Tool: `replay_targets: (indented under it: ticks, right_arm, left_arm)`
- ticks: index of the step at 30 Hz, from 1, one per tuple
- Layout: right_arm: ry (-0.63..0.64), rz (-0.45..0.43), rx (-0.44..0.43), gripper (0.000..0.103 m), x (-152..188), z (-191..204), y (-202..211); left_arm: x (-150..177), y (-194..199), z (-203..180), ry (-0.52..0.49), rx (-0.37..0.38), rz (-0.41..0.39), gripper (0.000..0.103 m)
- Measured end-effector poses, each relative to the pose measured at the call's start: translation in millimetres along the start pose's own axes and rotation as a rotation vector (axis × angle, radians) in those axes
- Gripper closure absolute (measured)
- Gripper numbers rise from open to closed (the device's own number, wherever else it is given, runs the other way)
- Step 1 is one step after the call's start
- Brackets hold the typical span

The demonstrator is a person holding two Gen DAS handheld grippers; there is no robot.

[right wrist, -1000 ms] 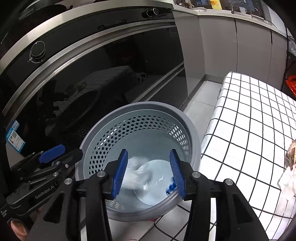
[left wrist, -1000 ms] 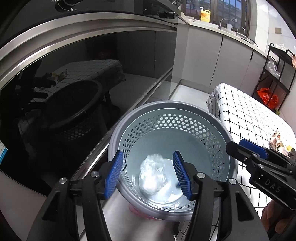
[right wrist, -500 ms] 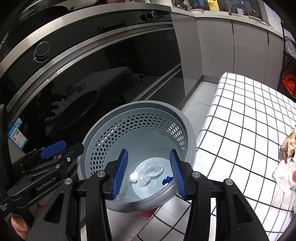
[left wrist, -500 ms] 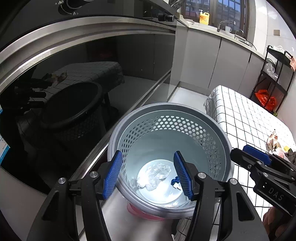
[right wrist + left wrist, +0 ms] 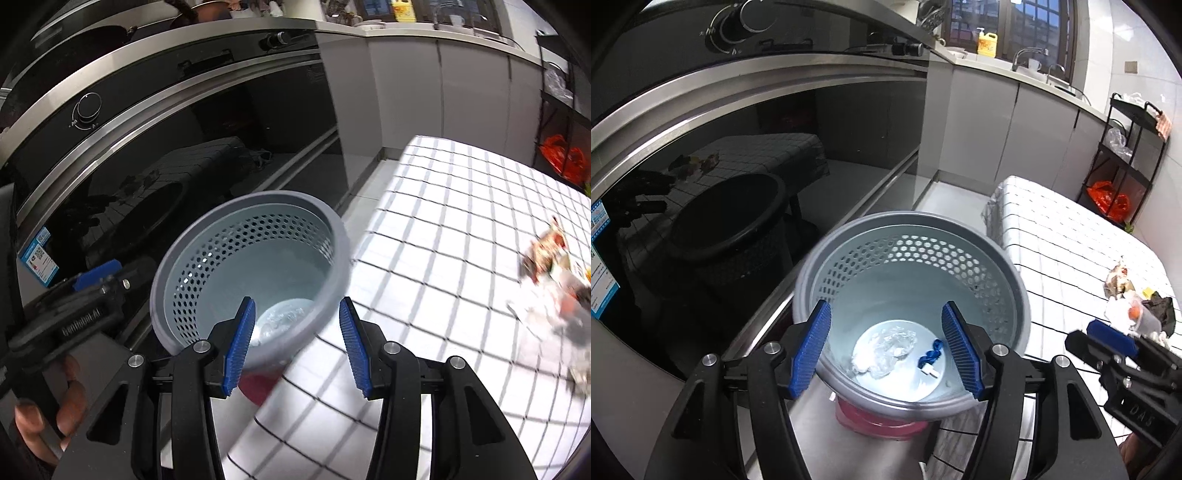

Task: Collect trash
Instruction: 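Lift both open tools out of the basket and back over the table, then lower the right tool onto the crumpled white paper and close it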

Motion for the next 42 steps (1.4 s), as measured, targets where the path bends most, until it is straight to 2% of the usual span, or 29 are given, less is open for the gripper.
replay_targets:
  ticks: [6,10,13,17,24,29,34,42]
  right_arm:
    - [-0.055,-0.019,0.055,0.052,29.7,-38.0,33.6]
    - [-0.089,-0.037,0.099,0.052,43.6,-69.8,62.1]
    - [-0.103,-0.058,0.148,0.047,53.5,-98.0,88.6]
    - [-0.131,-0.077,0.217,0.046,73.4,-145.7,121.3]
    - [-0.222,-0.084,0.303,0.046,93.3,-221.0,150.6]
    - [-0.245,-0.084,0.306,0.044,95.5,-247.2,155.4]
    - [-0.239,-0.078,0.302,0.041,80.5,-261.7,144.3]
    - [-0.251,-0.032,0.270,0.041,83.0,-273.3,113.3]
  left_arm:
    - [1.8,15.4,-29.0,-0.059,0.000,-0.033,0.036]
    - [4.4,28.6,-54.6,-0.094,0.035,-0.047,0.036]
    - [7.3,36.8,-74.5,-0.127,0.058,-0.052,0.035]
    - [11.4,43.5,-109.4,-0.177,0.100,-0.054,0.032]
    - [20.4,46.4,-176.6,-0.237,0.192,-0.035,0.032]
    - [23.0,42.5,-222.6,-0.257,0.238,-0.026,0.032]
    - [25.1,31.7,-256.9,-0.256,0.255,-0.023,0.030]
    - [38.1,2.9,-275.0,-0.280,0.223,0.012,0.030]
Point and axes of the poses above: each gripper's, at about its wrist camera, not at the fingertips, and y roughly against the way its jaws point, z to its left, x to its underside, the point moved 9 cm from there along -y, roughly the way its jaws point, and after that the axes turned 6 degrees about z, right-handed, at the moved point
